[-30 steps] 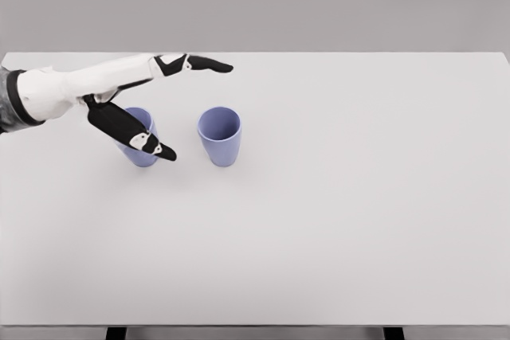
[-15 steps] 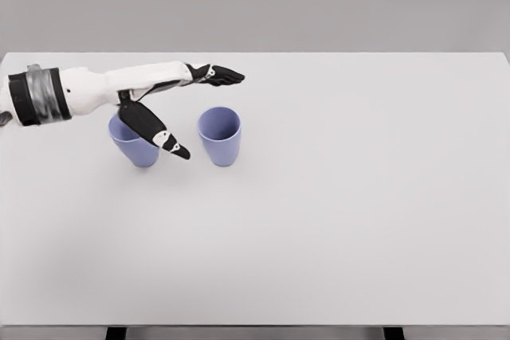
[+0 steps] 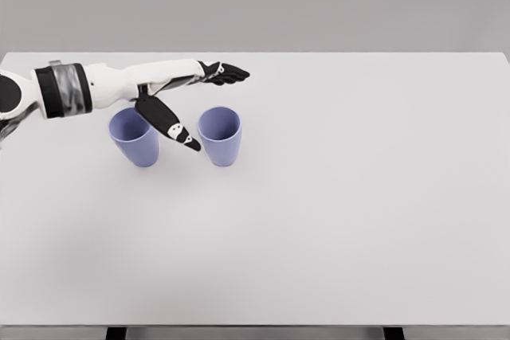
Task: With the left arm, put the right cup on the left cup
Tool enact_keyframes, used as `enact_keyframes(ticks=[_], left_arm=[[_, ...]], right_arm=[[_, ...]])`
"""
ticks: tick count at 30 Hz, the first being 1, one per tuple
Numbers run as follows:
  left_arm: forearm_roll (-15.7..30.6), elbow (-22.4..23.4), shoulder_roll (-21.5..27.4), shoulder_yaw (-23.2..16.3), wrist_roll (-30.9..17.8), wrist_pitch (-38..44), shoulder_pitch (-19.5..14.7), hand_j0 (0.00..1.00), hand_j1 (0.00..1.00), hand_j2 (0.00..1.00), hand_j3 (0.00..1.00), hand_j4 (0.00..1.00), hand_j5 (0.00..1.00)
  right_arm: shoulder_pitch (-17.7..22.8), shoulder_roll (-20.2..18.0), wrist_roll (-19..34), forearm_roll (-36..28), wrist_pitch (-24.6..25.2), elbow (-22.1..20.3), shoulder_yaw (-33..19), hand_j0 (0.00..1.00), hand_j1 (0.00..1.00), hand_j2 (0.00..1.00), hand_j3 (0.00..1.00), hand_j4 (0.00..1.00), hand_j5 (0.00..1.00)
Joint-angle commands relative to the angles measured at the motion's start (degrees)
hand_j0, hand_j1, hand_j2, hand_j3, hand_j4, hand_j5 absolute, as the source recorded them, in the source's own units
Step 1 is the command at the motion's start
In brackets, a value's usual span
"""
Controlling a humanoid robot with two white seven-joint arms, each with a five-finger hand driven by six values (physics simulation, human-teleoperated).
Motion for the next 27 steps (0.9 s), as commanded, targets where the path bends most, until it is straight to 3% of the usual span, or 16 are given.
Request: enact_keyframes(ticks=[1,19,27], left_arm=[[0.1,1.7,-1.4,0.1,0.3,1.3,0.0,1.00,1.00,1.00,1.00,1.00,1.00],[3.1,3.4,-2.9,0.3,2.1,3.9,2.6,1.00,1.00,1.00,1.00,1.00,1.00],[4.1,4.2,-3.1,0.4,3.3,8.8,2.7,1.00,1.00,1.00,1.00,1.00,1.00]], right_arm=[[0.0,0.0,0.0,0.0,-0.1,0.0,0.0,1.00,1.00,1.00,1.00,1.00,1.00],[0.0,0.0,0.0,0.0,0.0,0.0,0.0,1.00,1.00,1.00,1.00,1.00,1.00],[0.0,0.0,0.0,0.0,0.0,0.0,0.0,1.00,1.00,1.00,1.00,1.00,1.00]])
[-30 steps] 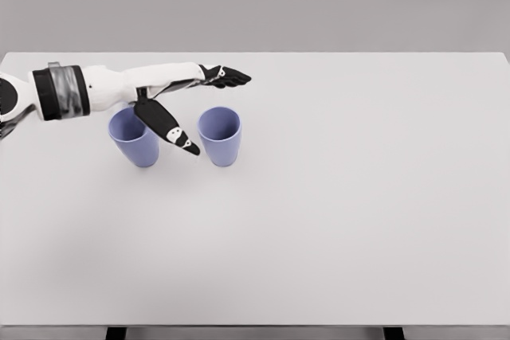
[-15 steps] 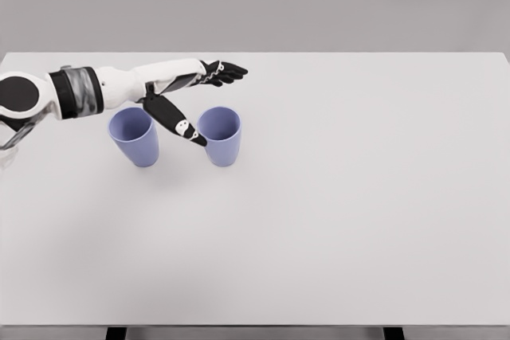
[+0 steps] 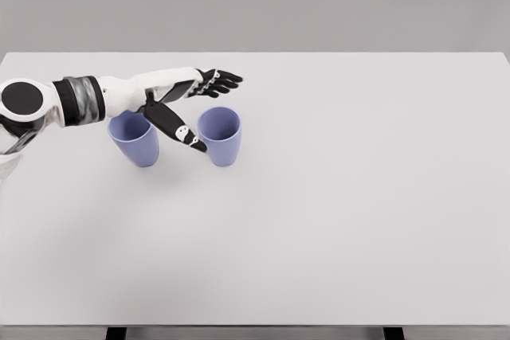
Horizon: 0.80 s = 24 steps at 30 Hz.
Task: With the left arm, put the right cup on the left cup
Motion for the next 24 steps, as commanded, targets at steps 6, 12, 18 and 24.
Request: enact_keyframes(ticks=[6,12,18,24], left_arm=[[0.3,1.9,-1.3,0.0,0.7,2.1,0.4,1.00,1.00,1.00,1.00,1.00,1.00],[0.2,2.2,-2.4,-0.1,0.7,2.1,1.2,1.00,1.00,1.00,1.00,1.00,1.00],[0.2,2.7,-2.5,-0.1,0.6,2.1,1.1,1.00,1.00,1.00,1.00,1.00,1.00],[0.1,3.4,-3.3,-0.2,0.6,2.1,1.2,1.00,1.00,1.00,1.00,1.00,1.00]], right_arm=[[0.0,0.0,0.0,0.0,0.0,0.0,0.0,1.00,1.00,1.00,1.00,1.00,1.00],[0.0,0.0,0.0,0.0,0.0,0.0,0.0,1.00,1.00,1.00,1.00,1.00,1.00],[0.0,0.0,0.0,0.0,0.0,0.0,0.0,1.00,1.00,1.00,1.00,1.00,1.00],[0.0,0.0,0.0,0.0,0.0,0.0,0.0,1.00,1.00,1.00,1.00,1.00,1.00]])
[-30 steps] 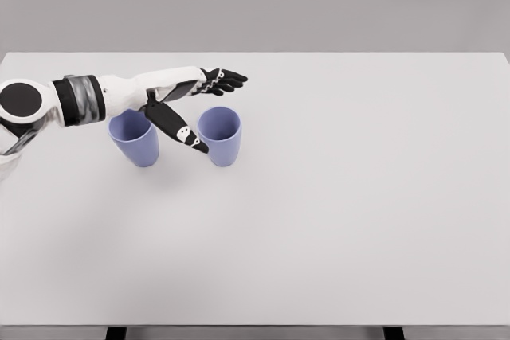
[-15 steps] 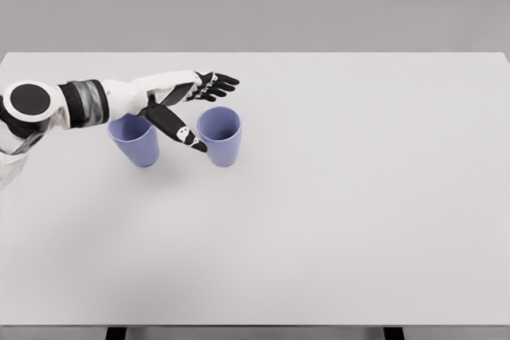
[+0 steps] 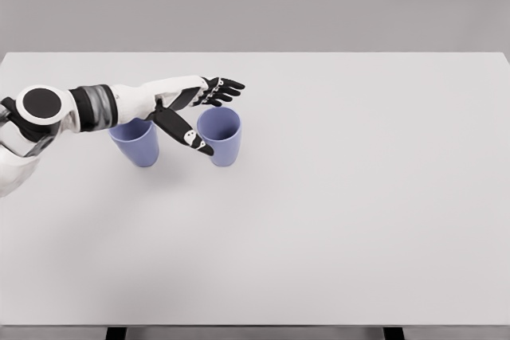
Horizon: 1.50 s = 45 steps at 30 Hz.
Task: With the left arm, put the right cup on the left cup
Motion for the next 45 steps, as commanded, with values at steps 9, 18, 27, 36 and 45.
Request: enact_keyframes(ticks=[9,18,27,36,45], left_arm=[[0.0,1.7,-1.8,-0.2,0.0,0.0,0.4,1.00,1.00,1.00,1.00,1.00,1.00],[0.0,1.4,-1.8,-0.1,0.0,0.0,0.4,1.00,1.00,1.00,1.00,1.00,1.00],[0.1,1.1,-1.5,0.4,0.0,0.0,0.2,1.00,1.00,1.00,1.00,1.00,1.00],[0.2,1.0,-1.5,0.6,0.0,0.0,0.0,1.00,1.00,1.00,1.00,1.00,1.00],[0.2,1.4,-1.5,0.8,0.1,-0.1,0.1,1.00,1.00,1.00,1.00,1.00,1.00]], right_arm=[[0.0,0.0,0.0,0.0,0.0,0.0,0.0,1.00,1.00,1.00,1.00,1.00,1.00],[0.0,0.0,0.0,0.0,0.0,0.0,0.0,1.00,1.00,1.00,1.00,1.00,1.00],[0.0,0.0,0.0,0.0,0.0,0.0,0.0,1.00,1.00,1.00,1.00,1.00,1.00],[0.0,0.0,0.0,0.0,0.0,0.0,0.0,1.00,1.00,1.00,1.00,1.00,1.00],[0.0,0.0,0.0,0.0,0.0,0.0,0.0,1.00,1.00,1.00,1.00,1.00,1.00]])
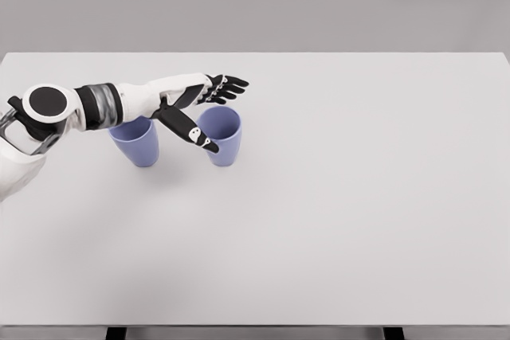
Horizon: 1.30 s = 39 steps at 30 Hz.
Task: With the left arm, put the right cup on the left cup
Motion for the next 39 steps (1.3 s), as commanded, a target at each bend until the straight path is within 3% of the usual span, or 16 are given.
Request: enact_keyframes(ticks=[1,39], left_arm=[[0.2,0.4,0.0,0.2,0.0,0.0,0.0,1.00,1.00,1.00,1.00,1.00,1.00],[-1.8,6.7,-3.7,-0.5,0.0,0.0,0.7,1.00,1.00,1.00,1.00,1.00,1.00]], right_arm=[[0.0,0.0,0.0,0.0,0.0,0.0,0.0,1.00,1.00,1.00,1.00,1.00,1.00],[0.0,0.0,0.0,0.0,0.0,0.0,0.0,1.00,1.00,1.00,1.00,1.00,1.00]])
